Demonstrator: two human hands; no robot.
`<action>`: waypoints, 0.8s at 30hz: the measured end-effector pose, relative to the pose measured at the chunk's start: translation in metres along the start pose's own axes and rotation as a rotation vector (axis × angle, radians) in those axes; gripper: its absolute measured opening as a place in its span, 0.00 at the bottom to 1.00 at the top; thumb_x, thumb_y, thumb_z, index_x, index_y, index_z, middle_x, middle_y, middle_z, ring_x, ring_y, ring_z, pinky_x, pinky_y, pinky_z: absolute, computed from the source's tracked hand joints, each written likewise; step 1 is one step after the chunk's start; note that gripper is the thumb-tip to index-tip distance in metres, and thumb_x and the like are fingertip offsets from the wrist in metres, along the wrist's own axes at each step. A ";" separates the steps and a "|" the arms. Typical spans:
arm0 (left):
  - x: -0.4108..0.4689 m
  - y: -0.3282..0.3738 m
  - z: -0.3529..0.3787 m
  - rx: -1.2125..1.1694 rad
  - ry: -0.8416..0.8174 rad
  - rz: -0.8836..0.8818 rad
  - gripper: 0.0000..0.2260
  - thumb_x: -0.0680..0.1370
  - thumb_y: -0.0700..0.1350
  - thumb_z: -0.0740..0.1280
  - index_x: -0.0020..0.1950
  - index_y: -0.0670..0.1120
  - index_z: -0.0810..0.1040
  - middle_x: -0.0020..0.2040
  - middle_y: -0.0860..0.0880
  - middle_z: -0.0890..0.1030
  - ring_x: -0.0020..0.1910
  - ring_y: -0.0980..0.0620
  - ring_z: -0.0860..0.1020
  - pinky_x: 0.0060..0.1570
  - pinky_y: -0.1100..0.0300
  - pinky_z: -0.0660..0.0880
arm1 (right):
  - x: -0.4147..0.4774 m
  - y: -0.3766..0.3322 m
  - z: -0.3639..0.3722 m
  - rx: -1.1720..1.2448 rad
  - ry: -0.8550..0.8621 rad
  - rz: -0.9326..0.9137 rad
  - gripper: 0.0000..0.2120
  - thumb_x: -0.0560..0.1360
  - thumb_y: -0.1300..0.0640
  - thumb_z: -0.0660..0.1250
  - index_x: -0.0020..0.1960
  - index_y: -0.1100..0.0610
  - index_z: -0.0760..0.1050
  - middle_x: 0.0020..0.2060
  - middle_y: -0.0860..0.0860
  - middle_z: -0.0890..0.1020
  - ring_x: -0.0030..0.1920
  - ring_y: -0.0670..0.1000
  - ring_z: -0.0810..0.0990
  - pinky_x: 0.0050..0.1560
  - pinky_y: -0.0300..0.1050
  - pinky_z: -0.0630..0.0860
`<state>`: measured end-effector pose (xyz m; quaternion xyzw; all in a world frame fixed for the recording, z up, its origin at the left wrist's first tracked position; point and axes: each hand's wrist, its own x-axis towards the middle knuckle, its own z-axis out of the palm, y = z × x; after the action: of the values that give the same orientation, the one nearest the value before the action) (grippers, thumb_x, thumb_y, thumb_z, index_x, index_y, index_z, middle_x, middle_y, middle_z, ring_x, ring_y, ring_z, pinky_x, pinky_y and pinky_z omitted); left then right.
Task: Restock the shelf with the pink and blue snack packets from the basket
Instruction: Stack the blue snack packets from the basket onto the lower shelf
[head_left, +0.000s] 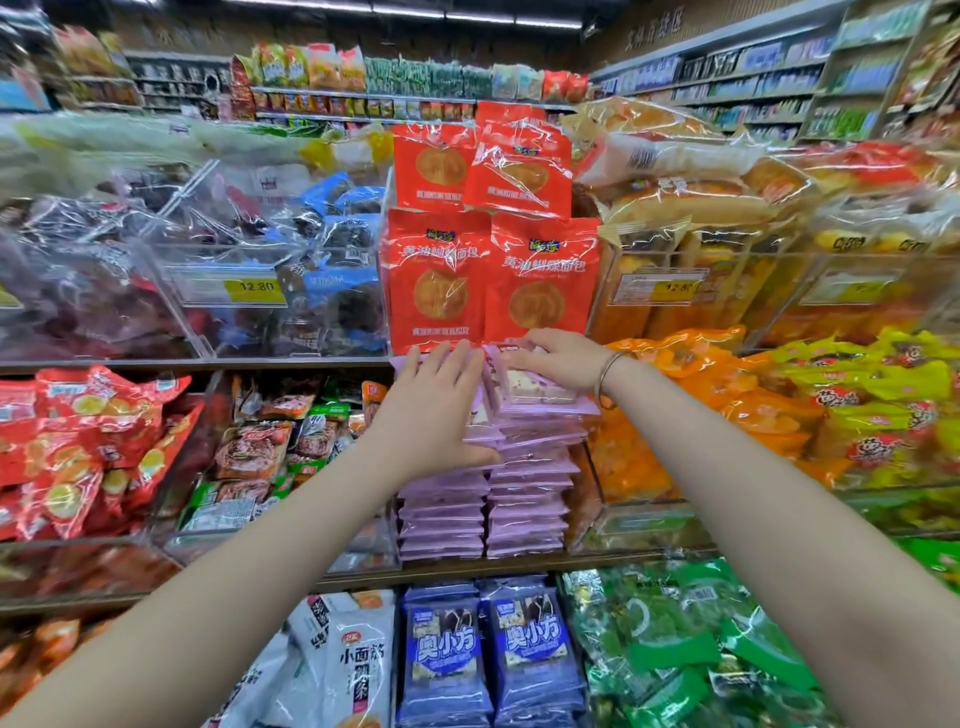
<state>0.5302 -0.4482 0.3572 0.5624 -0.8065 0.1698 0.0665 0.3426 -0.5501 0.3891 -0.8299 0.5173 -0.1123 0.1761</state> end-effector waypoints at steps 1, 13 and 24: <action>0.003 -0.003 -0.003 0.008 -0.014 0.027 0.51 0.67 0.75 0.59 0.78 0.43 0.50 0.78 0.44 0.53 0.77 0.45 0.51 0.73 0.42 0.46 | 0.000 0.000 0.000 0.005 0.004 0.000 0.35 0.73 0.31 0.55 0.68 0.56 0.67 0.65 0.53 0.72 0.54 0.50 0.71 0.50 0.44 0.67; -0.008 0.000 -0.024 0.020 0.231 0.125 0.41 0.66 0.70 0.66 0.68 0.42 0.70 0.65 0.43 0.73 0.64 0.42 0.71 0.65 0.43 0.66 | -0.003 0.001 -0.002 0.007 0.007 -0.009 0.32 0.73 0.32 0.55 0.65 0.56 0.70 0.57 0.52 0.75 0.51 0.50 0.71 0.44 0.42 0.67; -0.025 0.065 0.032 -0.330 -0.088 0.277 0.21 0.78 0.51 0.62 0.68 0.45 0.67 0.61 0.47 0.72 0.60 0.49 0.71 0.53 0.53 0.74 | 0.002 -0.005 -0.018 -0.096 -0.103 0.006 0.35 0.66 0.25 0.57 0.59 0.51 0.74 0.55 0.49 0.76 0.52 0.51 0.74 0.47 0.45 0.69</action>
<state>0.4814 -0.4168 0.3066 0.4344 -0.8951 0.0186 0.0985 0.3404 -0.5531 0.4077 -0.8406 0.5147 -0.0440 0.1627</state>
